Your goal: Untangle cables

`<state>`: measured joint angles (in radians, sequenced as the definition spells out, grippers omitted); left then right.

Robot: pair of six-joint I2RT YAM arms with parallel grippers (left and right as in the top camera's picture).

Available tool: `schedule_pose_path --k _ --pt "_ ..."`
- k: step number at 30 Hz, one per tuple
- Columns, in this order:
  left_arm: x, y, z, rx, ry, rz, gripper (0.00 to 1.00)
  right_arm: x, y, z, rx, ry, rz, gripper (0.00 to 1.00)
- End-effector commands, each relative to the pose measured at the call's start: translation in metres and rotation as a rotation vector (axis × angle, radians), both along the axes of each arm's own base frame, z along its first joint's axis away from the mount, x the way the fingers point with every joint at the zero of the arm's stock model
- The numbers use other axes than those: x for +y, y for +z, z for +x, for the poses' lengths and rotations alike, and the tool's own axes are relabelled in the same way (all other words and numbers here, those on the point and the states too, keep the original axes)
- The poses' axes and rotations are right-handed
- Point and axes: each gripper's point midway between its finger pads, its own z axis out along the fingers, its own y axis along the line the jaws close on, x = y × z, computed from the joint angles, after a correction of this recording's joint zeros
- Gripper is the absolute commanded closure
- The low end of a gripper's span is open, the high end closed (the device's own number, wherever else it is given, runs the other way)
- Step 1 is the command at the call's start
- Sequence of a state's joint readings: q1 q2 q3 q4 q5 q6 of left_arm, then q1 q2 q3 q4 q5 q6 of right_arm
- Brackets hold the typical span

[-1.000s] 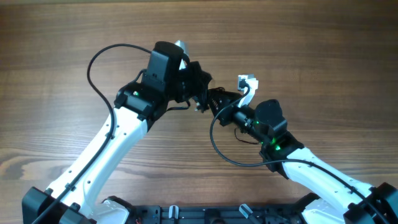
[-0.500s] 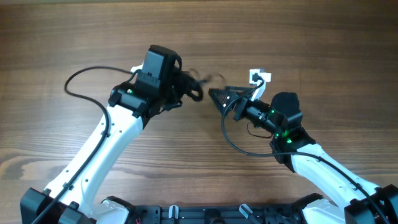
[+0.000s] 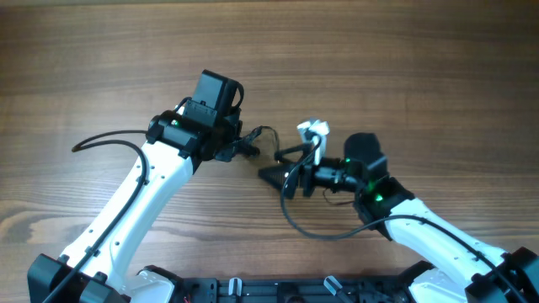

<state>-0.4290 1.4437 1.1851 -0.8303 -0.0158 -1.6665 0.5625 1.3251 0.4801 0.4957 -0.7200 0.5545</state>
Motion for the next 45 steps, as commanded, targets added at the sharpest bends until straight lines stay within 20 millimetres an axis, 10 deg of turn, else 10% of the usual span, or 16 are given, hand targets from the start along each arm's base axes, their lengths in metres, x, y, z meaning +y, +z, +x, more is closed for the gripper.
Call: schedule_pose_path --k 1,5,9,14,20,26,30,36,45 --pt "-0.008 0.001 -0.001 0.027 0.016 -0.06 0.94 0.002 -0.029 0.014 -0.183 -0.087 -0.192 0.07" --pt "0.007 -0.005 -0.007 0.043 0.001 0.037 0.76 -0.011 -0.039 0.036 -0.127 -0.285 -0.249 0.05" --pt "0.029 -0.011 -0.017 0.079 0.026 0.147 0.0 -0.018 -0.05 0.037 -0.047 -0.339 -0.269 0.0" --pt "0.042 -0.022 -0.009 0.073 -0.023 0.268 0.06 -0.024 -0.067 0.029 0.029 -0.34 -0.321 0.01" --pt "0.029 -0.094 -0.035 0.379 -0.145 0.266 0.1 -0.026 -0.071 0.027 0.085 -0.357 -0.318 0.0" --pt "0.075 -0.095 -0.056 0.517 -0.177 0.345 0.23 -0.027 -0.072 0.027 0.086 -0.358 -0.32 0.0" --pt "0.086 -0.097 -0.038 0.442 -0.491 0.325 0.07 -0.027 -0.072 0.027 0.086 -0.358 -0.321 0.0" --pt "0.056 -0.098 -0.037 0.228 -1.242 0.289 0.44 -0.027 -0.072 0.027 0.085 -0.362 -0.323 0.0" --pt "0.08 -0.156 -0.048 0.257 -1.269 0.49 0.46 -0.028 -0.073 0.027 0.087 -0.364 -0.327 0.0"
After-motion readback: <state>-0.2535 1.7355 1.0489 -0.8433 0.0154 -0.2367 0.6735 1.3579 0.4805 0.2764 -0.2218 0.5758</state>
